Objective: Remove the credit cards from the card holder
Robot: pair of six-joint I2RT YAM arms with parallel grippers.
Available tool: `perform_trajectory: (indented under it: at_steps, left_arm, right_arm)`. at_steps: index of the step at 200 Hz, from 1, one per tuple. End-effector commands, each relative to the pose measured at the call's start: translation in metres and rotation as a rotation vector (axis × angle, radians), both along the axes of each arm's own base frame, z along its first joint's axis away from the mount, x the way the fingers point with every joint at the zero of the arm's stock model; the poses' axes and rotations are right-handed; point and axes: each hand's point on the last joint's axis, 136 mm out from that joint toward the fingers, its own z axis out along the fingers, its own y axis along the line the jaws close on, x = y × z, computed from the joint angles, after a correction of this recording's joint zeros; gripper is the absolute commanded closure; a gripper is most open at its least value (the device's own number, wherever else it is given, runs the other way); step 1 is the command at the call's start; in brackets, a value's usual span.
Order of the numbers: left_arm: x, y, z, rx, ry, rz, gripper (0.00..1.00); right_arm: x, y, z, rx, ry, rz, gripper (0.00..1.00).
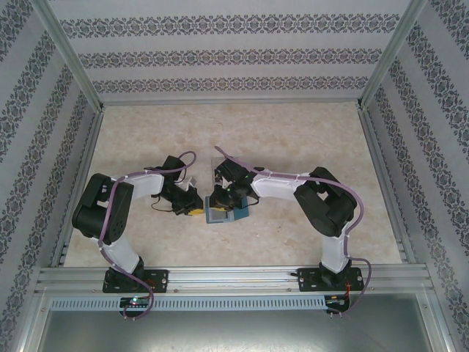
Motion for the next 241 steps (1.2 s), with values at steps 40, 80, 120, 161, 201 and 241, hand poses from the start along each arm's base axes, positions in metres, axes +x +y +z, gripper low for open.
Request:
perform_trajectory:
  at_steps: [40, 80, 120, 161, 201, 241]
  left_arm:
    - [0.001, 0.009, -0.013, 0.037, 0.006, 0.016, 0.87]
    - [0.002, 0.010, -0.014, 0.037, 0.009, 0.017, 0.87]
    - [0.003, 0.011, -0.014, 0.036, 0.009, 0.020, 0.87]
    - [0.003, 0.012, -0.013, 0.040, 0.012, 0.018, 0.87]
    - [0.002, 0.013, -0.013, 0.042, 0.017, 0.018, 0.87]
    - [0.003, 0.014, -0.013, 0.045, 0.018, 0.021, 0.87]
  right_arm:
    - [-0.007, -0.018, -0.013, -0.158, 0.020, 0.005, 0.66]
    - [-0.006, -0.036, -0.012, -0.270, -0.009, -0.001, 0.55]
    - [-0.003, -0.052, -0.005, -0.384, -0.053, 0.020, 0.48]
    - [0.000, -0.064, 0.002, -0.481, -0.095, 0.042, 0.44]
    - [0.004, -0.076, 0.009, -0.556, -0.130, 0.055, 0.42]
    - [0.004, -0.087, 0.012, -0.607, -0.146, 0.062, 0.43]
